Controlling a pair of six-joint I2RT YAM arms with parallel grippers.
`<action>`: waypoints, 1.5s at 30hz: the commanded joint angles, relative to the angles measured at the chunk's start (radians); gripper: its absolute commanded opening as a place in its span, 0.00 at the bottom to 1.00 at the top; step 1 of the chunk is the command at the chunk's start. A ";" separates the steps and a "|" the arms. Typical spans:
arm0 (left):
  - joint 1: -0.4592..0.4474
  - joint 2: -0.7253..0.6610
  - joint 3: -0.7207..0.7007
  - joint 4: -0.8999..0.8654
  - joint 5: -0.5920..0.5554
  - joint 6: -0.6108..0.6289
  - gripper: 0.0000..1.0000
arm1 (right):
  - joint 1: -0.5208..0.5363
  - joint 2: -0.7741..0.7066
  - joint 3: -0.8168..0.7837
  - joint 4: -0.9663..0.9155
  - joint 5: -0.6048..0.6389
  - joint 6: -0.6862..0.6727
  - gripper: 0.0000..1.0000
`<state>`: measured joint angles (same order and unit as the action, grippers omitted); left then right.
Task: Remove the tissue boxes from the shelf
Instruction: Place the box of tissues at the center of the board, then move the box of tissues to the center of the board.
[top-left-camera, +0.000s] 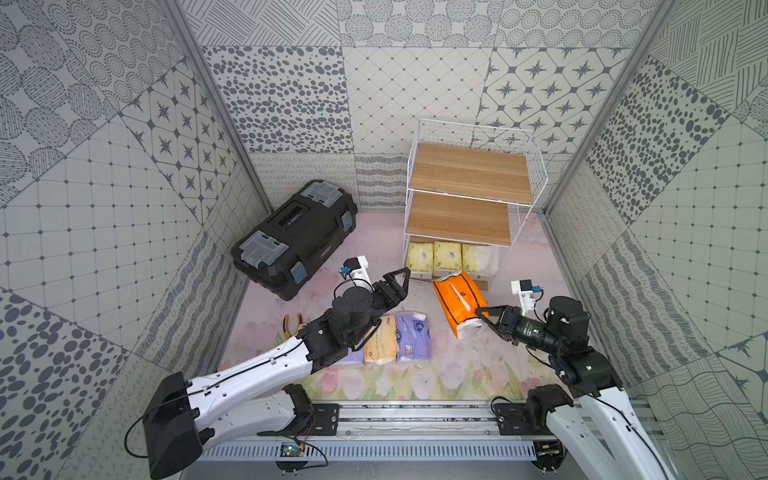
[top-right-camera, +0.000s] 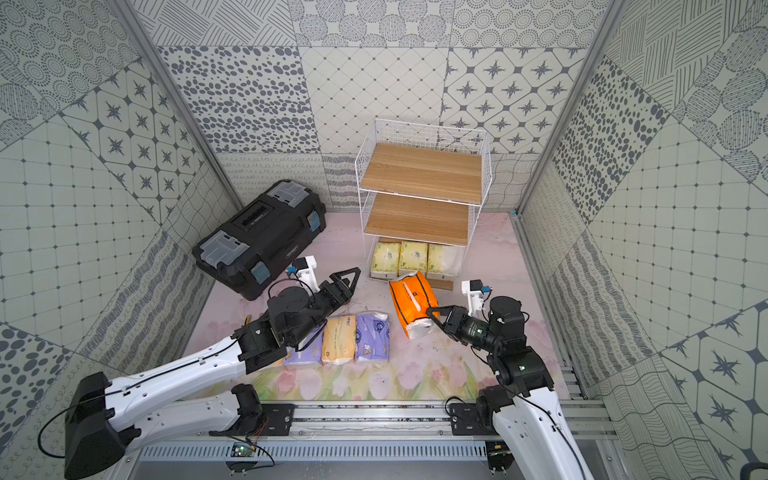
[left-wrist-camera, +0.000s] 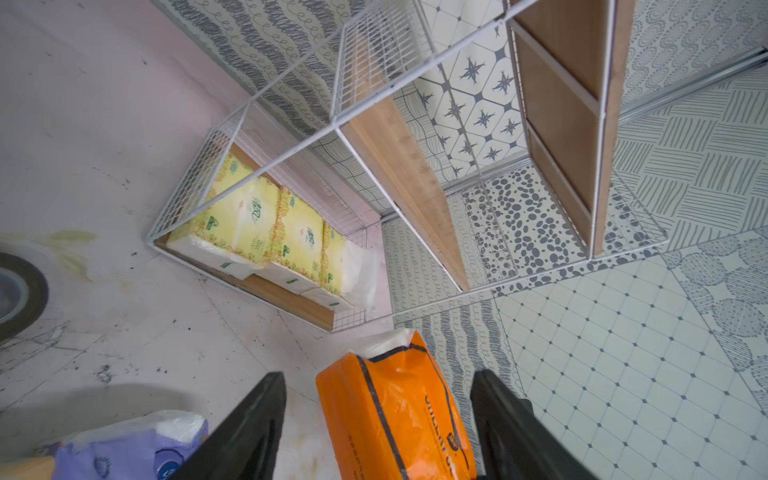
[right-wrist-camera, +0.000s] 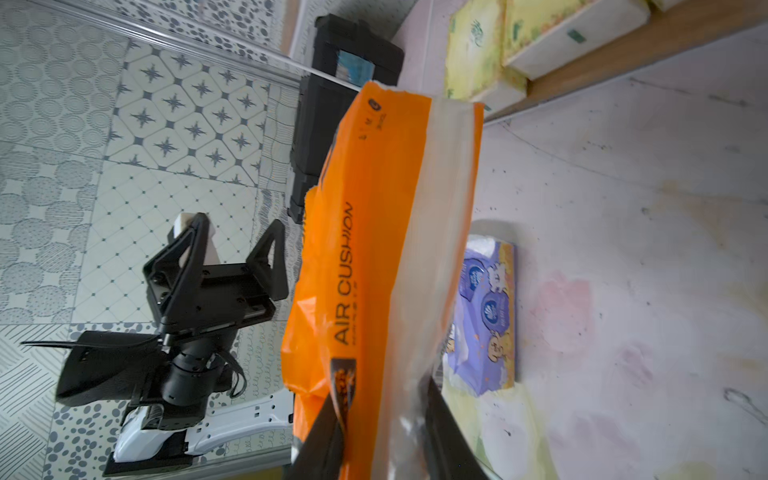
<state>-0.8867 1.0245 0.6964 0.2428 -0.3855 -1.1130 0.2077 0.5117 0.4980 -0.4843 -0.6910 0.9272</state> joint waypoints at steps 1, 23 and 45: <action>0.009 -0.008 -0.035 -0.083 -0.111 -0.097 0.74 | -0.001 -0.011 -0.059 -0.026 -0.001 -0.037 0.21; 0.095 0.176 -0.057 -0.078 -0.068 -0.276 0.73 | -0.015 0.210 -0.177 0.084 0.346 -0.055 0.88; 0.134 0.301 -0.006 -0.007 0.139 -0.158 0.74 | 0.281 0.603 -0.010 0.236 0.218 -0.201 0.52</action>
<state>-0.7574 1.3079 0.6724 0.1783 -0.3244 -1.3224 0.4519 1.1053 0.4641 -0.3027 -0.4889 0.7109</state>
